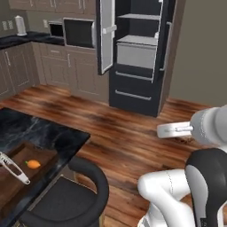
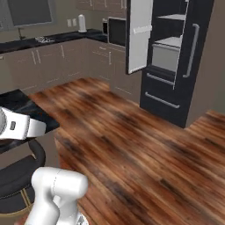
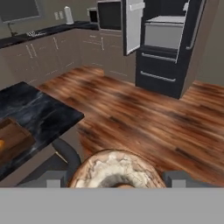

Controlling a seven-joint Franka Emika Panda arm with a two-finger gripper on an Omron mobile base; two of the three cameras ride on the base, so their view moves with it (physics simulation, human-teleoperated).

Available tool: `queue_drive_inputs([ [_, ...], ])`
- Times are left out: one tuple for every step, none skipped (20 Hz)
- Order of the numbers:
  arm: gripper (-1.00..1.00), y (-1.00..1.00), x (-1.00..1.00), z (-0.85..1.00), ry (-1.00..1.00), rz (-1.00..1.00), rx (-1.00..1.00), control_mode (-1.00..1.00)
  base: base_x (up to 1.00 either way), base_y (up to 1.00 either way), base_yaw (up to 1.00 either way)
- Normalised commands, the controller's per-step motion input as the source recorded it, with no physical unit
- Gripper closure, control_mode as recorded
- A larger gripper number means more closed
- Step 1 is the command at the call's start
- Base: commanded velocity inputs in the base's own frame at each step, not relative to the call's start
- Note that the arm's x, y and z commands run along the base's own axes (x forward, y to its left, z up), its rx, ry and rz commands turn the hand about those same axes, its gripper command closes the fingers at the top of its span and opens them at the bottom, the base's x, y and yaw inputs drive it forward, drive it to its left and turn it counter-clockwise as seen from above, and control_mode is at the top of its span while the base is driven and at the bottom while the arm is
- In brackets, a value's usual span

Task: Gather the mushroom and carrot from the fridge and place them on a tray on the dining counter. Then gather the chicken drumsticks from the fridge and place them on the other tray.

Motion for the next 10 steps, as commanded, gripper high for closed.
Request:
queue_drive_inputs([
  [1.0, 0.0, 0.0, 0.0, 0.0, 0.0, 0.0, 1.0, -0.35, 0.0, 0.58],
  [1.0, 0.0, 0.0, 0.0, 0.0, 0.0, 0.0, 1.0, -0.42, -0.47, 0.55],
  [1.0, 0.0, 0.0, 0.0, 0.0, 0.0, 0.0, 1.0, -0.12, -0.71, 0.49],
  [1.0, 0.0, 0.0, 0.0, 0.0, 0.0, 0.0, 1.0, 0.0, -0.73, 0.47],
  [1.0, 0.0, 0.0, 0.0, 0.0, 0.0, 0.0, 1.0, 0.0, -0.71, 0.48],
  [1.0, 0.0, 0.0, 0.0, 0.0, 0.0, 0.0, 1.0, 0.0, -0.66, 0.5],
  [1.0, 0.0, 0.0, 0.0, 0.0, 0.0, 0.0, 1.0, -0.07, -0.5, 0.52],
  [1.0, 0.0, 0.0, 0.0, 0.0, 0.0, 0.0, 1.0, -0.07, -0.24, 0.52],
  [1.0, 0.0, 0.0, 0.0, 0.0, 0.0, 0.0, 1.0, -0.14, -0.04, 0.56],
  [1.0, 0.0, 0.0, 0.0, 0.0, 0.0, 0.0, 1.0, -0.07, 0.0, 0.58],
])
